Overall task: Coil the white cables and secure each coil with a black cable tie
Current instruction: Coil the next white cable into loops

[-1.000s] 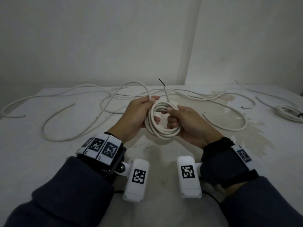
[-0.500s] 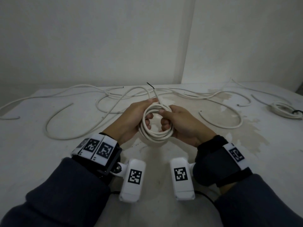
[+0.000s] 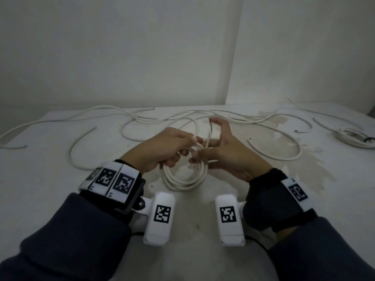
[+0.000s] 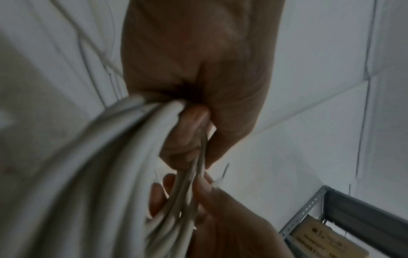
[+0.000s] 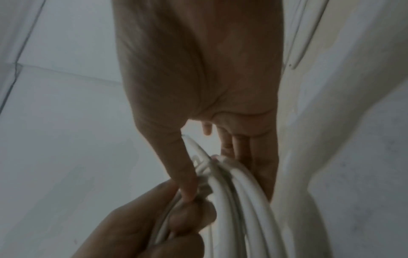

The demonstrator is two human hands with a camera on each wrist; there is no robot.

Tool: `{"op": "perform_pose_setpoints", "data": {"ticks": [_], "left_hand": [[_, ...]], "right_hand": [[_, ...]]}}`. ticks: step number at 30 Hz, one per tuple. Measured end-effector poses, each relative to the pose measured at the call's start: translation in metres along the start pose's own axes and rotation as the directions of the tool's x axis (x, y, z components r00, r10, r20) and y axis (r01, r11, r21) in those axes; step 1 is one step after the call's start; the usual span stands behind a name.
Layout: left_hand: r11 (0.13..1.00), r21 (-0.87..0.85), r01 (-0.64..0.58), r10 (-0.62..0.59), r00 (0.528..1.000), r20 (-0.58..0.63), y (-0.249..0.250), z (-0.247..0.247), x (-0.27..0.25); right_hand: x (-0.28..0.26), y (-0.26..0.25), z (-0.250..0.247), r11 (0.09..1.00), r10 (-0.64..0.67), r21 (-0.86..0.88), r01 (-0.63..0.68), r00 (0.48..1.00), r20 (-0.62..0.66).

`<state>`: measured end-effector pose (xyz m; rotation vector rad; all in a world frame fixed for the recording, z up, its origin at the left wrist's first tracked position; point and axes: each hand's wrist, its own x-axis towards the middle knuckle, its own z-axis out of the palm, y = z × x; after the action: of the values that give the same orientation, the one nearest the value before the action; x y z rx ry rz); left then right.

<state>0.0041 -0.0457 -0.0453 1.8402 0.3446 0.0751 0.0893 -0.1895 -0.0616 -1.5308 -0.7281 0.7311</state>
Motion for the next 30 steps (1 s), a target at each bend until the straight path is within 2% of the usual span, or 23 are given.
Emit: {"op": "perform_pose_setpoints", "data": {"ticks": [2, 5, 8, 12, 15, 18, 21, 23, 26, 28, 30], "left_hand": [[0.988, 0.151, 0.024, -0.035, 0.997, 0.072, 0.002, -0.003, -0.003], [0.966, 0.26, -0.001, -0.025, 0.995, 0.095, 0.004, -0.004, -0.006], [0.963, 0.255, -0.087, 0.07, 0.995, 0.074, 0.005, -0.004, -0.008], [0.968, 0.164, -0.191, 0.194, 0.981, -0.005, 0.006, -0.006, -0.005], [0.954, 0.161, -0.252, 0.265, 0.962, -0.063, 0.005, -0.006, -0.002], [0.95, 0.064, -0.307, 0.313, 0.936, -0.161, 0.003, -0.008, -0.001], [0.943, -0.058, -0.327, 0.31, 0.929, -0.201, 0.001, -0.011, 0.001], [0.926, -0.186, -0.328, 0.285, 0.932, -0.223, -0.001, -0.012, 0.003], [0.888, -0.363, -0.282, 0.193, 0.946, -0.262, -0.002, -0.01, 0.007], [0.861, -0.444, -0.248, 0.138, 0.954, -0.265, -0.003, -0.008, 0.009], [0.858, -0.458, -0.232, 0.113, 0.956, -0.272, -0.004, -0.006, 0.01]], "right_hand": [[-0.002, 0.0, -0.002, 0.986, -0.094, -0.137, 0.098, 0.995, 0.038], [-0.003, 0.0, -0.003, 0.963, -0.145, -0.214, 0.162, 0.985, 0.096], [-0.002, -0.002, -0.003, 0.97, -0.164, -0.179, 0.164, 0.986, 0.016], [0.004, 0.001, -0.006, 0.977, -0.21, -0.066, 0.202, 0.964, -0.163], [0.006, 0.001, -0.009, 0.978, -0.202, 0.005, 0.208, 0.956, -0.213], [0.003, -0.003, -0.01, 0.986, -0.15, 0.035, 0.164, 0.957, -0.247], [0.005, -0.005, -0.015, 0.99, -0.137, -0.001, 0.143, 0.948, -0.286], [0.006, -0.006, -0.018, 0.977, -0.074, 0.182, 0.107, 0.981, -0.177], [0.004, -0.006, -0.022, 0.892, -0.023, 0.45, 0.032, 0.999, -0.025], [0.005, -0.004, -0.021, 0.867, 0.0, 0.498, 0.009, 1.0, -0.017], [0.006, -0.005, -0.017, 0.902, 0.025, 0.432, 0.013, 0.996, -0.084]]}}
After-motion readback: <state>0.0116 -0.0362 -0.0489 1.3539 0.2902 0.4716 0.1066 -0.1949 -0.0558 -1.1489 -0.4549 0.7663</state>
